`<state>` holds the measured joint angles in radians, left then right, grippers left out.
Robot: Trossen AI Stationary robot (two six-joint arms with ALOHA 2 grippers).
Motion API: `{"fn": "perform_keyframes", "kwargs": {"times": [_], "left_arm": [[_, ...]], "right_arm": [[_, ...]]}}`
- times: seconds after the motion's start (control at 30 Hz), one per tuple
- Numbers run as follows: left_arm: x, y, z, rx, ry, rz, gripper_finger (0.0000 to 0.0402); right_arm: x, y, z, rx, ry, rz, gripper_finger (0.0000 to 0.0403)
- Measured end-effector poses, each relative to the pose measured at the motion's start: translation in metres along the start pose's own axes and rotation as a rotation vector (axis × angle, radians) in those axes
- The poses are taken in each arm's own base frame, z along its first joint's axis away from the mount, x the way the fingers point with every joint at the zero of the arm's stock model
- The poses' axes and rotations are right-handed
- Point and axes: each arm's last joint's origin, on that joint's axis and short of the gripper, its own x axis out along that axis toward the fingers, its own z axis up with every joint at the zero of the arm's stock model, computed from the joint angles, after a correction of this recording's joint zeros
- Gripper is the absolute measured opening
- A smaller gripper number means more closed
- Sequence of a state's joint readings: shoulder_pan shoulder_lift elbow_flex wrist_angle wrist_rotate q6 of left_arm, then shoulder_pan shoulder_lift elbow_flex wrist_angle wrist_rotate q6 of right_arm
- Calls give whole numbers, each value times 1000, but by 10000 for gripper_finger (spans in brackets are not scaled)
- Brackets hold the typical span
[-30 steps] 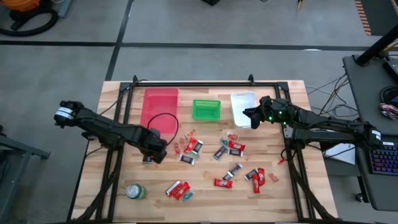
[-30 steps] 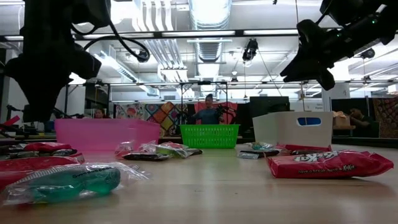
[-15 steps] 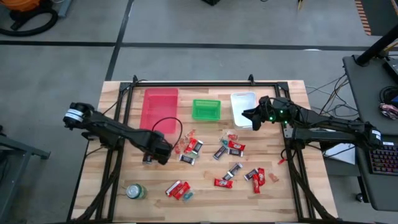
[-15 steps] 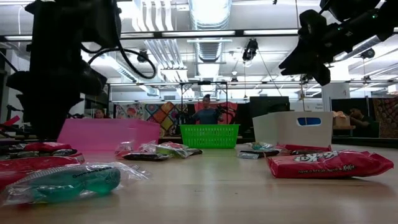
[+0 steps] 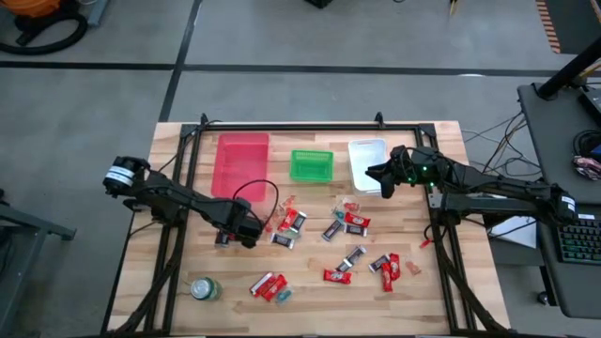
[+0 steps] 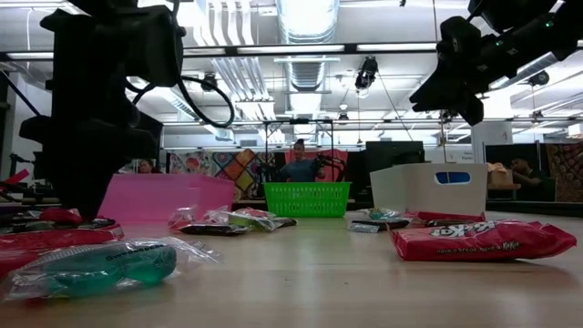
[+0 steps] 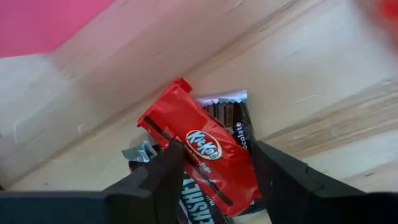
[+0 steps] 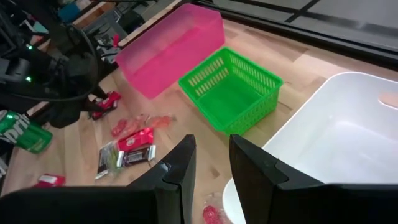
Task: Sort candy
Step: Put the red chocolate bar into the pink bin
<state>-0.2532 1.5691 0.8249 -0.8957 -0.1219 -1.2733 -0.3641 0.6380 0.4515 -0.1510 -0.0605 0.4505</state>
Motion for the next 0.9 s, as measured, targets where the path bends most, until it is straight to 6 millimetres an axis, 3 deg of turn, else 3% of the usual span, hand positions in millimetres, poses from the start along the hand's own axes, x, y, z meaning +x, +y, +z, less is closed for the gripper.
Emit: {"fn": "perform_keyframes", "kwargs": {"times": [0.47, 0.9], "left_arm": [[-9, -3, -6, -8, 15, -79, 8], [-52, -27, -3, 105, -42, -218, 0]], "right_arm": [[0, 0, 0, -10, 2, -1, 91], [0, 1, -1, -14, 6, 7, 91]]}}
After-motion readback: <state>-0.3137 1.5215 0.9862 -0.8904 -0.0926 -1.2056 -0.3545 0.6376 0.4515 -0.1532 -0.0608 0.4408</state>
